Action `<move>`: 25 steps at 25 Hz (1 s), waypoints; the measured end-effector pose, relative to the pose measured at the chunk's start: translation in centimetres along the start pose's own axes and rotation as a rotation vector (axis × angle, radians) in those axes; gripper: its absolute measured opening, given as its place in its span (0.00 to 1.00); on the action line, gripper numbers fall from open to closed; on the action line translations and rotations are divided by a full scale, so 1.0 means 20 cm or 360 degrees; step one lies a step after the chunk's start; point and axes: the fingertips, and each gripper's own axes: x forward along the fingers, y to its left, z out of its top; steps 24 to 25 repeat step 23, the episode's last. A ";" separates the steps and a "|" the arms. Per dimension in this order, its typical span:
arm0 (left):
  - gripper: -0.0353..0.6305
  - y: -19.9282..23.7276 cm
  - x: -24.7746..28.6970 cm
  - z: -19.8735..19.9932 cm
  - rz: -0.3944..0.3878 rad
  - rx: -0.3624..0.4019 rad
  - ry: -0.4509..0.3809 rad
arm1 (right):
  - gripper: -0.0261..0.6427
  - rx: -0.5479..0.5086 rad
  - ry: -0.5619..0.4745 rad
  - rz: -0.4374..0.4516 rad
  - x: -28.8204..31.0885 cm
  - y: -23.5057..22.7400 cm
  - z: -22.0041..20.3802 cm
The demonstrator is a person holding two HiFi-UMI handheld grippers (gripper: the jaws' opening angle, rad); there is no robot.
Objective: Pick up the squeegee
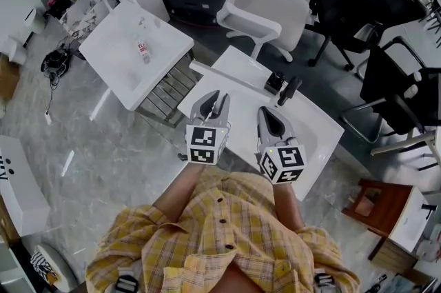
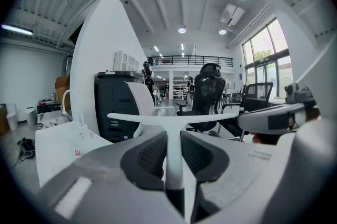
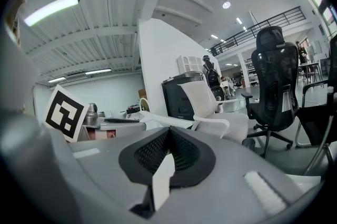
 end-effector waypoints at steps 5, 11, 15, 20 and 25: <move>0.19 -0.03 -0.06 0.03 -0.0004 -0.0025 -0.0043 | 0.03 -0.0012 -0.0018 0.0003 -0.04 0.02 0.01; 0.19 -0.03 -0.10 0.05 0.0016 -0.0016 -0.0079 | 0.03 -0.0032 -0.0039 0.0009 -0.06 0.04 0.03; 0.19 -0.03 -0.12 0.05 0.0017 -0.0032 -0.0077 | 0.03 -0.0035 -0.0046 0.0014 -0.07 0.04 0.03; 0.19 -0.01 -0.12 0.03 0.0040 -0.0031 -0.0065 | 0.03 -0.0035 -0.0056 0.0017 -0.06 0.04 0.04; 0.19 0.00 -0.12 0.03 0.0040 -0.0033 -0.0066 | 0.03 -0.0037 -0.0060 0.0017 -0.05 0.05 0.04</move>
